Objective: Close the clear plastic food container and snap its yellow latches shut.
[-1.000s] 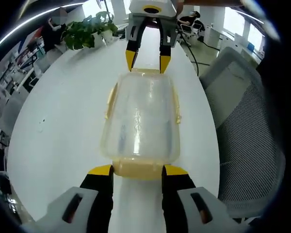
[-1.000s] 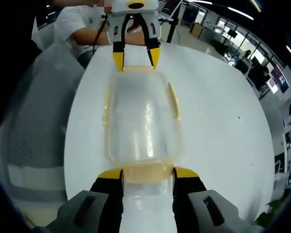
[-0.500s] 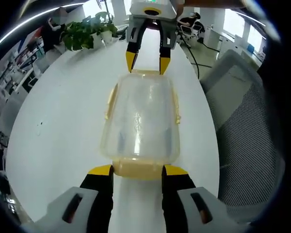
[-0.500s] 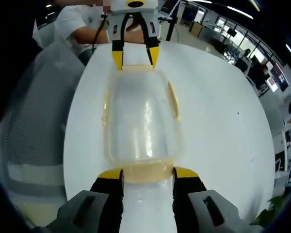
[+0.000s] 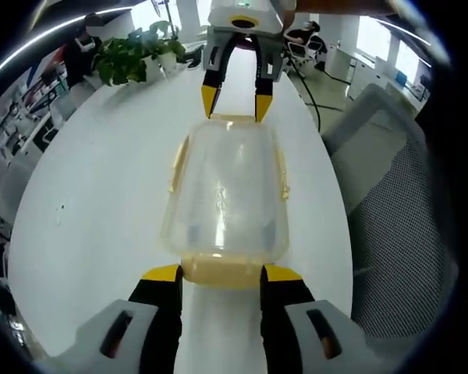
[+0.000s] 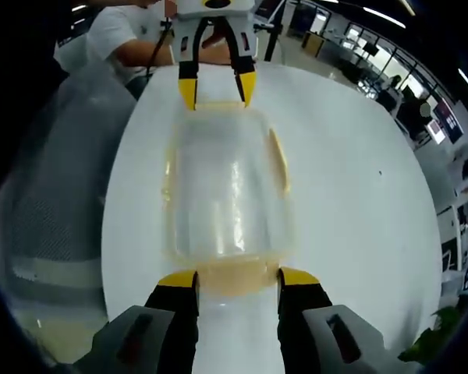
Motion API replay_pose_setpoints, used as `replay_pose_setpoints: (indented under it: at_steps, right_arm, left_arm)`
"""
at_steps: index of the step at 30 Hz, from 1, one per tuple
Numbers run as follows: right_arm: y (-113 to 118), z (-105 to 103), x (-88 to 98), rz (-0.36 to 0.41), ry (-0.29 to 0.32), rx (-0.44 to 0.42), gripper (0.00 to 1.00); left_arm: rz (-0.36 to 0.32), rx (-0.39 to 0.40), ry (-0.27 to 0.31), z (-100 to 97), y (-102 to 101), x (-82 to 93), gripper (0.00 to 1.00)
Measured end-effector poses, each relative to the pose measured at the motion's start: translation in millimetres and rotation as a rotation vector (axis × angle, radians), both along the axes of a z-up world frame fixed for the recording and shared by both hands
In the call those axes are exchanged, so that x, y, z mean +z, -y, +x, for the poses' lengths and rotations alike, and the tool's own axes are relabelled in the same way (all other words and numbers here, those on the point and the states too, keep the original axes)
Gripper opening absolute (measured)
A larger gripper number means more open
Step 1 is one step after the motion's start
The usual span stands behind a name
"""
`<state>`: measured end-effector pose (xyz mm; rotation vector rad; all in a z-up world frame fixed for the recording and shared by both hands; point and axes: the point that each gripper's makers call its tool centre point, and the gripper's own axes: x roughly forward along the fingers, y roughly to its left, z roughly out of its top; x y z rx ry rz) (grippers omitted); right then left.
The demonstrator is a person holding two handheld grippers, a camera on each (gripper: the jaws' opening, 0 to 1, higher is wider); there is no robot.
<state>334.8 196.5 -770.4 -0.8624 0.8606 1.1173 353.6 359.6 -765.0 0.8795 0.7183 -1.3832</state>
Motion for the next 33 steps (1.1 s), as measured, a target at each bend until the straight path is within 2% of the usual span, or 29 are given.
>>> replay_pose_setpoints:
  at_steps: [33]
  right_arm:
    - [28.1,-2.7,-2.4,-0.036,0.010,-0.021,0.38]
  left_arm:
    - [-0.039,-0.001,-0.008,-2.1,26.9,-5.5,0.38]
